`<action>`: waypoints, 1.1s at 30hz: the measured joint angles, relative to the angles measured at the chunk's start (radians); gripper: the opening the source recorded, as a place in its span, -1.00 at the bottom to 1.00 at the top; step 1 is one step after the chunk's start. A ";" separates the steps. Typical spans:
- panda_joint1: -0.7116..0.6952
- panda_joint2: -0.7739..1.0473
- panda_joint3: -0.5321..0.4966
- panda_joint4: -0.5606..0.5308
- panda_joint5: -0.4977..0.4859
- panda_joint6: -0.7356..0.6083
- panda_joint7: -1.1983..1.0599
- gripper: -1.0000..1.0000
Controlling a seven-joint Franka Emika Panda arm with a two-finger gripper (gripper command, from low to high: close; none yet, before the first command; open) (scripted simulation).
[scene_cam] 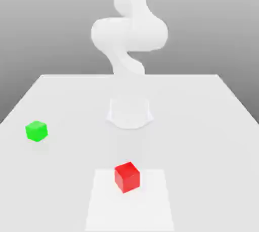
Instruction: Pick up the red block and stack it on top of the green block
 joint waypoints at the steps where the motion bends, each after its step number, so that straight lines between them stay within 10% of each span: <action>1: -0.020 0.035 0.021 -0.027 -0.002 0.024 0.050 0.00; 19: -0.230 0.662 0.216 -0.481 0.028 0.447 0.875 0.00; 29: -0.160 0.920 0.091 -0.460 -0.181 0.658 1.060 0.00; 30: -0.141 0.941 0.069 -0.458 -0.197 0.676 1.070 -1.00; 33: -0.141 0.941 0.069 -0.458 -0.197 0.677 1.071 -1.00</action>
